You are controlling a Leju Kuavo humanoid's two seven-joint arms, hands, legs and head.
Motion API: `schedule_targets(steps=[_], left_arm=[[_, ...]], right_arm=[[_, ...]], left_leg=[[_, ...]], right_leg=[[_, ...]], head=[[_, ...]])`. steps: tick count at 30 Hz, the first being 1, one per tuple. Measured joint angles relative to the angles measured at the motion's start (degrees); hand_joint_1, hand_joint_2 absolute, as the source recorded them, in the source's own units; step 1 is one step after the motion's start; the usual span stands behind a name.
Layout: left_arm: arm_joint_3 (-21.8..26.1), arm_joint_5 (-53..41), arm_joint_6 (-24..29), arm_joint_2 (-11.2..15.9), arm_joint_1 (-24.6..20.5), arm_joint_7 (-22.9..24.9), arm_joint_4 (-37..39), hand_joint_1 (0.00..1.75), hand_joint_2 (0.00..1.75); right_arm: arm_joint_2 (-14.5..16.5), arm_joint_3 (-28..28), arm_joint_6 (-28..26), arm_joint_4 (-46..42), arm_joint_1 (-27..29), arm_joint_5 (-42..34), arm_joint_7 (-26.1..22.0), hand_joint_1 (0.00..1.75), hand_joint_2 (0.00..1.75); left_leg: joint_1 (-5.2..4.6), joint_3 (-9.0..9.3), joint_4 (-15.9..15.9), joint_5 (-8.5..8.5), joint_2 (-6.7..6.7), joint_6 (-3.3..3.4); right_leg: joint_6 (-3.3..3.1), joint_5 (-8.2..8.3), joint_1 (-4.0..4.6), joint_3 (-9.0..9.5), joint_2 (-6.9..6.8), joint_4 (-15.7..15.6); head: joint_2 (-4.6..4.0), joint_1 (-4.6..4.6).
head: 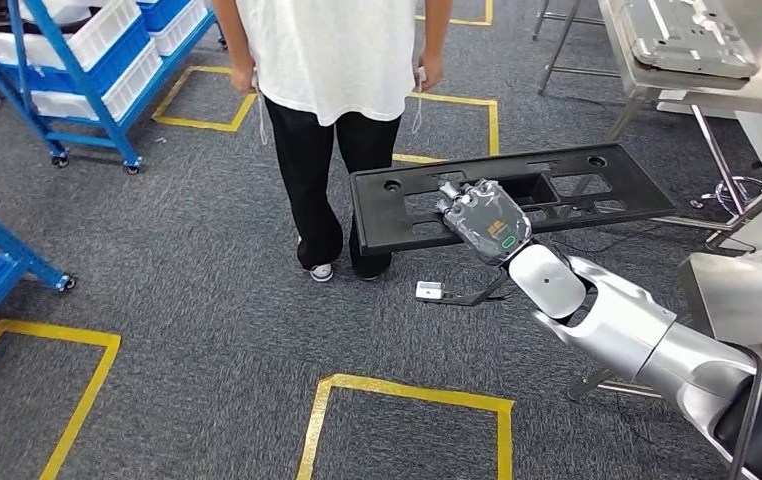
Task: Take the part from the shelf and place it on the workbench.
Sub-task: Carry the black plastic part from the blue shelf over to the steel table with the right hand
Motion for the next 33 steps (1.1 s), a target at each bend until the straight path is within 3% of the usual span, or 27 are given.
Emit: schedule_targets(steps=[2, 3, 4, 5, 7, 9, 12, 14, 16, 18, 19, 20, 22, 23, 25, 27, 29, 31, 33], left_arm=[[0.0, 0.0, 0.01, 0.03, 0.13, 0.01, 0.0, 0.0, 1.75], [-0.01, -0.01, 0.02, 0.03, 0.15, 0.01, 0.0, 0.0, 1.75], [-0.02, -0.03, 0.05, 0.03, 0.14, 0.03, 0.0, 0.0, 1.75], [-0.06, -0.09, 0.09, 0.03, 0.11, 0.06, 0.0, 0.0, 1.75], [-0.21, -0.44, 0.24, 0.1, 0.03, 0.18, 0.01, 0.0, 1.75], [-0.36, -1.06, 0.42, 0.24, -0.04, 0.3, 0.03, 0.0, 1.75], [-0.5, -2.29, 0.57, 0.26, -0.28, 0.23, 0.03, 0.0, 1.75], [-0.52, -3.09, 0.65, 0.2, -0.41, 0.05, 0.02, 0.0, 1.75], [-0.58, -3.89, 0.73, 0.11, -0.45, -0.09, 0.02, 0.0, 1.75], [-0.73, -4.76, 0.86, -0.03, -0.47, -0.13, 0.02, 0.0, 1.75], [-0.8, -5.28, 0.98, -0.12, -0.54, -0.08, 0.02, 0.0, 1.75], [-0.85, -5.92, 1.18, -0.22, -0.67, -0.02, 0.02, 0.0, 1.75], [-0.89, -7.32, 1.71, -0.43, -1.08, 0.16, 0.02, 0.0, 1.75], [-0.9, -7.95, 1.99, -0.55, -1.31, 0.3, 0.02, 0.0, 1.75], [-0.93, -9.06, 2.55, -0.86, -1.88, 0.75, 0.02, 0.0, 1.75], [-0.97, -9.9, 2.95, -1.34, -2.64, 1.27, 0.02, 0.0, 1.75], [-1.02, -10.36, 3.2, -1.92, -3.34, 1.68, 0.02, 0.0, 1.75], [-1.07, -10.66, 3.34, -2.45, -3.71, 1.87, 0.02, 0.0, 1.75], [-1.13, -10.85, 3.34, -2.79, -3.82, 1.88, 0.02, 0.0, 1.75]], right_arm=[[-0.05, 0.38, -0.17, -0.03, 0.32, 0.0, 0.23, 1.75, 1.75], [-0.07, 0.56, -0.2, -0.03, 0.57, 0.0, 0.24, 1.75, 1.75], [-0.13, 0.69, -0.2, -0.03, 0.8, 0.0, 0.3, 1.75, 1.75], [-0.24, 0.74, -0.19, -0.05, 0.95, 0.0, 0.48, 1.75, 1.75], [-0.64, 0.75, -0.18, -0.26, 1.04, 0.0, 1.08, 1.75, 1.75], [-1.28, 0.72, -0.2, -0.71, 1.22, 0.0, 1.78, 1.75, 1.75], [-2.63, 0.59, -0.23, -1.62, 1.97, 0.0, 2.63, 1.75, 1.75], [-3.57, 0.29, -0.24, -2.28, 2.25, 0.0, 3.21, 1.75, 1.75], [-4.23, 0.01, -0.26, -3.0, 2.68, 0.0, 3.79, 1.75, 1.75], [-4.92, -0.07, -0.26, -3.85, 3.72, 0.0, 4.24, 1.75, 1.75], [-5.41, -0.17, -0.26, -4.32, 4.4, 0.0, 4.42, 1.75, 1.75], [-6.05, -0.5, -0.28, -4.87, 5.14, 0.0, 4.54, 1.75, 1.75], [-7.69, -2.21, -0.39, -6.3, 6.97, 0.0, 4.31, 1.75, 1.75], [-8.6, -3.64, -0.52, -7.14, 8.09, 0.0, 3.88, 1.75, 1.75], [-10.42, -7.35, -0.95, -8.85, 10.96, 0.0, 2.21, 1.75, 1.75], [-12.32, -11.44, -1.31, -10.52, 14.18, 0.0, 0.19, 1.75, 1.75], [-13.79, -15.48, -1.4, -11.82, 16.3, 0.0, -1.31, 1.75, 1.75], [-14.39, -18.83, -1.36, -12.54, 17.03, 0.0, -2.6, 1.75, 1.75], [-14.5, -21.03, -1.2, -12.81, 17.49, 0.0, -3.86, 1.75, 1.75]], left_leg=[[-0.2, -0.05, -0.03, -0.07, 1.57, 0.15], [-0.24, -0.06, 0.01, -0.16, 2.35, 0.13], [-0.23, -0.06, 0.1, -0.27, 3.09, 0.05], [-0.21, -0.04, 0.26, -0.44, 3.77, -0.1], [-0.32, 0.01, 0.8, -0.99, 4.98, -0.67], [-0.6, 0.16, 1.26, -1.55, 5.97, -1.38], [-0.64, 0.57, 1.41, -2.2, 7.15, -2.24], [-0.34, -0.29, 3.78, -4.12, 5.27, -2.68], [-0.15, -3.41, 10.43, -7.49, 2.38, -2.7], [-0.17, -6.85, 16.67, -9.11, 1.08, -2.37], [-0.22, -7.45, 17.14, -8.3, 0.74, -2.11], [-0.27, -7.03, 15.35, -6.43, 0.31, -1.79], [-0.34, -4.38, 8.46, -2.18, -1.96, -1.14], [-0.32, -3.16, 5.47, -1.02, -3.31, -0.94], [-0.42, -2.03, 3.14, -0.83, -4.63, -0.72], [-0.55, -1.63, 2.1, -0.48, -3.44, -0.28], [-0.59, -1.09, 0.69, 0.21, -1.92, 0.39], [-0.74, -0.84, 0.06, 0.5, -0.2, 0.73], [-0.79, -0.88, 0.11, 0.38, 1.52, 0.74]], right_leg=[[0.31, -2.91, -0.27, -3.19, -1.54, 6.88], [0.48, -3.06, -0.46, -3.77, -1.78, 8.3], [0.65, -2.19, -0.65, -3.23, -2.03, 7.57], [0.8, -0.51, -0.81, -1.49, -2.53, 4.6], [0.82, 2.09, -0.74, 2.71, -5.0, -3.05], [0.25, 2.57, -0.29, 4.51, -6.29, -6.42], [-0.78, 2.57, -0.18, 4.47, -4.55, -6.41], [-1.42, 2.67, -0.39, 4.59, -3.34, -6.6], [-1.84, 2.69, -0.24, 4.65, -1.99, -6.65], [-2.04, 2.67, 0.12, 4.69, -0.43, -6.56], [-2.11, 2.65, 0.28, 4.72, 0.41, -6.47], [-2.14, 2.6, 0.37, 4.75, 1.23, -6.35], [-2.08, 2.49, 0.39, 4.75, 2.68, -6.13], [-1.94, 2.47, 0.32, 4.63, 3.31, -6.02], [-1.26, 2.74, -0.07, 4.25, 4.64, -6.16], [-0.44, 3.09, -0.51, 4.04, 5.62, -6.51], [-0.07, 1.69, -0.37, 3.06, 3.34, -4.72], [0.18, -1.77, -0.13, 0.21, -0.17, 1.31], [0.6, -4.01, -0.26, -2.45, -1.4, 7.23]], head=[[0.0, 0.0], [0.0, 0.0], [0.0, 0.01], [0.0, 0.0], [0.0, 0.0], [0.0, -0.01], [0.0, -0.02], [0.0, -0.02], [0.0, -0.03], [0.0, -0.03], [0.0, -0.03], [0.0, -0.03], [0.0, -0.03], [0.0, -0.02], [0.0, -0.03], [0.0, -0.04], [0.0, -0.02], [0.0, -0.01], [0.0, 0.0]])
